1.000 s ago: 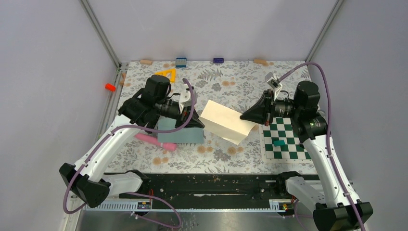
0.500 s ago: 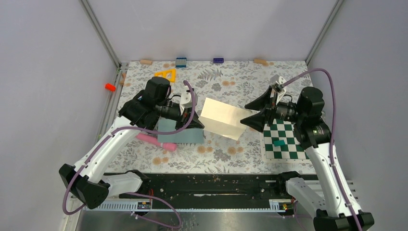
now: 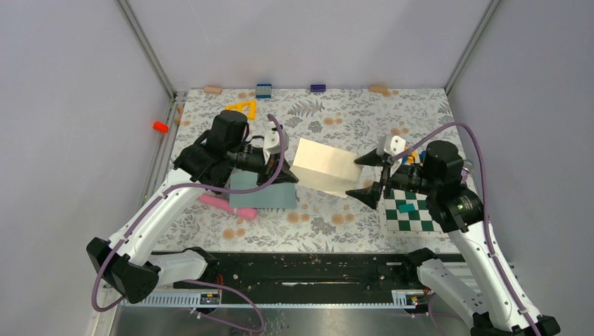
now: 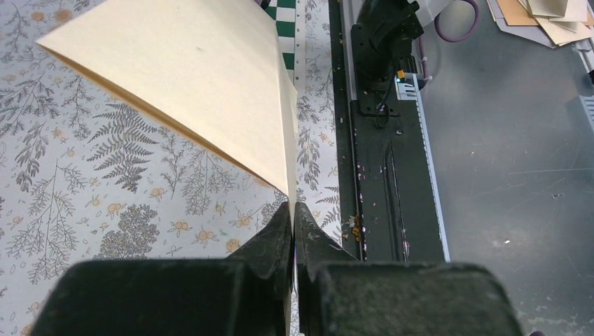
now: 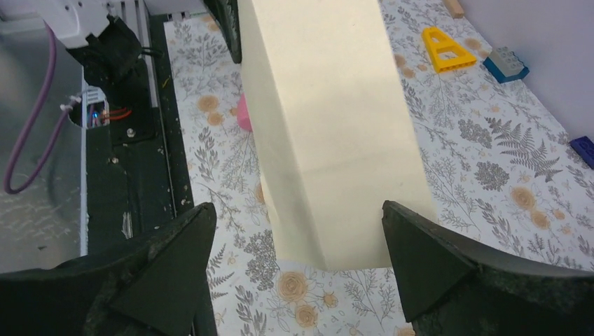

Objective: Place the letter into the envelope and seal it
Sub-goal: Fold the letter.

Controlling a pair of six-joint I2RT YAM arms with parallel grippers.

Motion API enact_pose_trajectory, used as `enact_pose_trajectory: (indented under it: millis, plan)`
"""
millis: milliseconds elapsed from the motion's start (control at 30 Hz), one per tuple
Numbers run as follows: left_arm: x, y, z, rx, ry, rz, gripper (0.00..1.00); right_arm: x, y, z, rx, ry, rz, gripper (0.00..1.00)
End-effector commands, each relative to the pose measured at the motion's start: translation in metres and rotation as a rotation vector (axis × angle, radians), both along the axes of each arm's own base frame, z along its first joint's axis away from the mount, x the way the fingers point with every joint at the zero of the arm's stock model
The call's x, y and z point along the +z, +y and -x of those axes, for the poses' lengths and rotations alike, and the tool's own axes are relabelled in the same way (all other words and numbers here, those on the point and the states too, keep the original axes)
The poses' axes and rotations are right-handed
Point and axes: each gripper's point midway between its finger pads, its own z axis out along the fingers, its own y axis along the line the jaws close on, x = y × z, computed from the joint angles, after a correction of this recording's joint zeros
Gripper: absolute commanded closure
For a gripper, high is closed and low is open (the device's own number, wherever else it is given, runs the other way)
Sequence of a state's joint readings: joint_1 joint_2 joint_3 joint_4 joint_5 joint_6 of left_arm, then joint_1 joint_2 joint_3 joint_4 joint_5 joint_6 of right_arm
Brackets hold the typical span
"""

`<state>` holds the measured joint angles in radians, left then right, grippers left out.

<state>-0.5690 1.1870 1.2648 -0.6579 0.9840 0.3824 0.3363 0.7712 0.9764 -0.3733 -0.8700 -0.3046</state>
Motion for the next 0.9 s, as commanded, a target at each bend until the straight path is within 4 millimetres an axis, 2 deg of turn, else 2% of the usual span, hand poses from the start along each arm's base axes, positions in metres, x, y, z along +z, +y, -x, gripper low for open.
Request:
enact_pose_trajectory:
  millis: [0,200,467,733,867]
  plan:
    - [0.001,-0.003,-0.007,0.011,-0.021,0.016,1.0,-0.015,0.002,0.003,0.045,-0.102,0.078,0.03]
    - [0.0,-0.004,-0.006,0.005,-0.018,0.017,1.0,-0.027,0.001,-0.02,-0.042,-0.157,0.13,0.02]
    - [-0.003,-0.005,-0.003,-0.013,-0.013,0.01,1.0,-0.043,0.011,-0.026,-0.02,-0.201,0.165,0.02]
    - [-0.012,-0.009,-0.007,0.002,-0.02,-0.024,1.0,-0.023,0.014,-0.026,-0.017,-0.242,0.164,0.01]
    - [-0.02,-0.013,-0.011,0.015,-0.026,-0.055,1.0,-0.015,0.021,-0.026,0.014,-0.246,0.171,0.01]
